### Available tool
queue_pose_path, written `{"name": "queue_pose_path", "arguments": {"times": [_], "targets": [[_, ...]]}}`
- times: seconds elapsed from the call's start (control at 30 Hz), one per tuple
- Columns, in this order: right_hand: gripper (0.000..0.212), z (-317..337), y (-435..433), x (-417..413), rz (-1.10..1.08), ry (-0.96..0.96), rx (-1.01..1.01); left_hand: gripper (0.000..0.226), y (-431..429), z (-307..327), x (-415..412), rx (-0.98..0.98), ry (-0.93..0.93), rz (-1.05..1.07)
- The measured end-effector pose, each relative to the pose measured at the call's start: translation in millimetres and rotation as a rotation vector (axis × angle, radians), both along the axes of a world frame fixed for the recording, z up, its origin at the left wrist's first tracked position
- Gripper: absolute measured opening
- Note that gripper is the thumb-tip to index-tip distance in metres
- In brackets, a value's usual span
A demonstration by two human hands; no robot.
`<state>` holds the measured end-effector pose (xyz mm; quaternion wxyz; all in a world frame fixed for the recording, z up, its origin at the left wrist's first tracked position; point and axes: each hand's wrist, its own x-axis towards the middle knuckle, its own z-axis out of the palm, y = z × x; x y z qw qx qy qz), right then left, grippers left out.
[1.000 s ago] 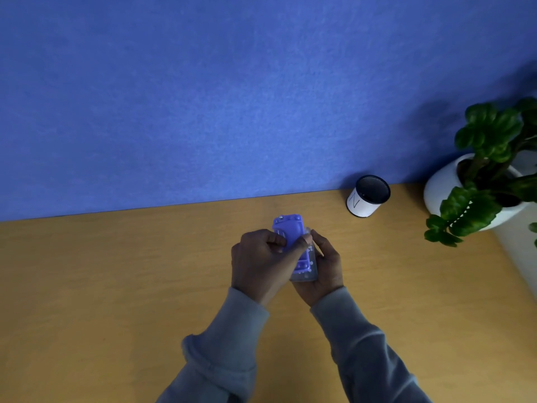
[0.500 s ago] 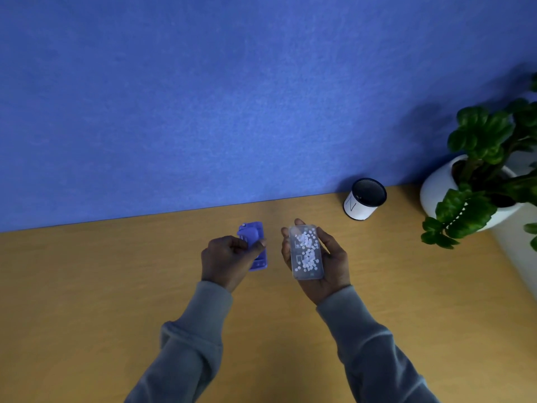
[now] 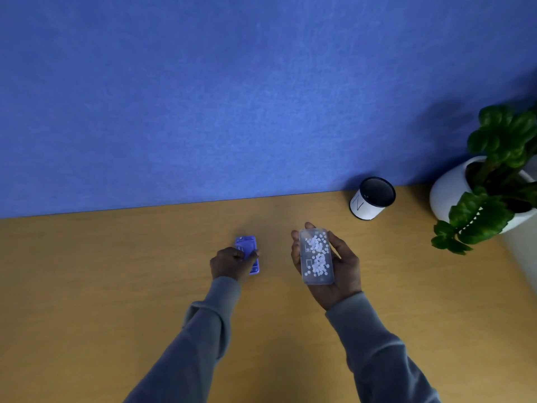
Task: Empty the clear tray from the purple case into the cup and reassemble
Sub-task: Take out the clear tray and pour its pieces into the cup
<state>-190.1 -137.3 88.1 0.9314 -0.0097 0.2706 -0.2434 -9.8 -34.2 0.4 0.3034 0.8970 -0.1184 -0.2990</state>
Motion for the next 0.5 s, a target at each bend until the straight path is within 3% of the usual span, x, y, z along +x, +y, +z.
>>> {"name": "queue_pose_path", "arguments": {"times": [0.5], "targets": [[0.038, -0.8, -3.8, 0.9, -0.004, 0.045, 0.001, 0.050, -8.7, -14.7, 9.5, 0.060, 0.017, -0.003]]}}
